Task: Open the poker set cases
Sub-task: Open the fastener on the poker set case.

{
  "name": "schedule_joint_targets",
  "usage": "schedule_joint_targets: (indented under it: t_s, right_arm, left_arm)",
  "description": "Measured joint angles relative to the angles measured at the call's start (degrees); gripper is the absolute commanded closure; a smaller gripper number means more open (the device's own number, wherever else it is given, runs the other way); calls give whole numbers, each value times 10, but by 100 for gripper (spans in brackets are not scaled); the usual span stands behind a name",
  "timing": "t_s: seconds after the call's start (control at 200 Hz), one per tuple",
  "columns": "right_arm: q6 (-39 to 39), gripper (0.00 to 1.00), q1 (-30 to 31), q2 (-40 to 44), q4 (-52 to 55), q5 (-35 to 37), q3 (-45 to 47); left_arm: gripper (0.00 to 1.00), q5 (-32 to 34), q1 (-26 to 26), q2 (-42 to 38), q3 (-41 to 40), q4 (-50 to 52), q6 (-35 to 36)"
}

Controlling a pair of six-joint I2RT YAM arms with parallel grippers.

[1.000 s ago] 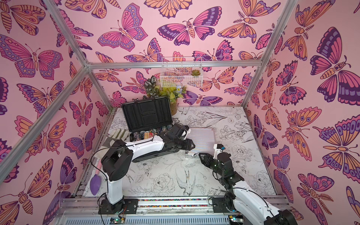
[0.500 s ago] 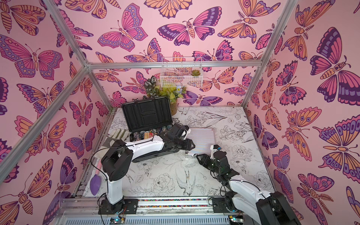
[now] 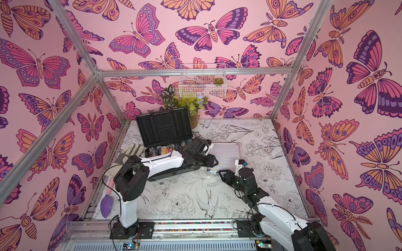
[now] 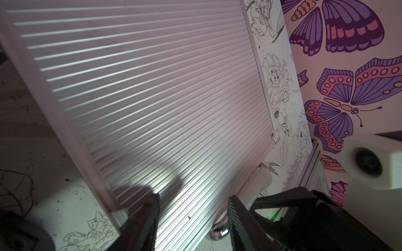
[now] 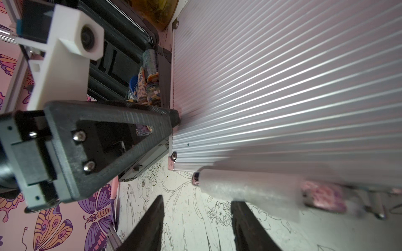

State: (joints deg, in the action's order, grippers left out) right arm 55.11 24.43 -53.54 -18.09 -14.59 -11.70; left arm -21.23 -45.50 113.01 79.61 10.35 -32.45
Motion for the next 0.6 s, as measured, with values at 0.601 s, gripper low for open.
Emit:
schedule_joint_targets:
  t_s: [0.601]
  right_arm:
    - [102, 48, 4, 7, 49, 50, -18]
  left_arm:
    - [45, -4, 1, 1, 0, -1, -2]
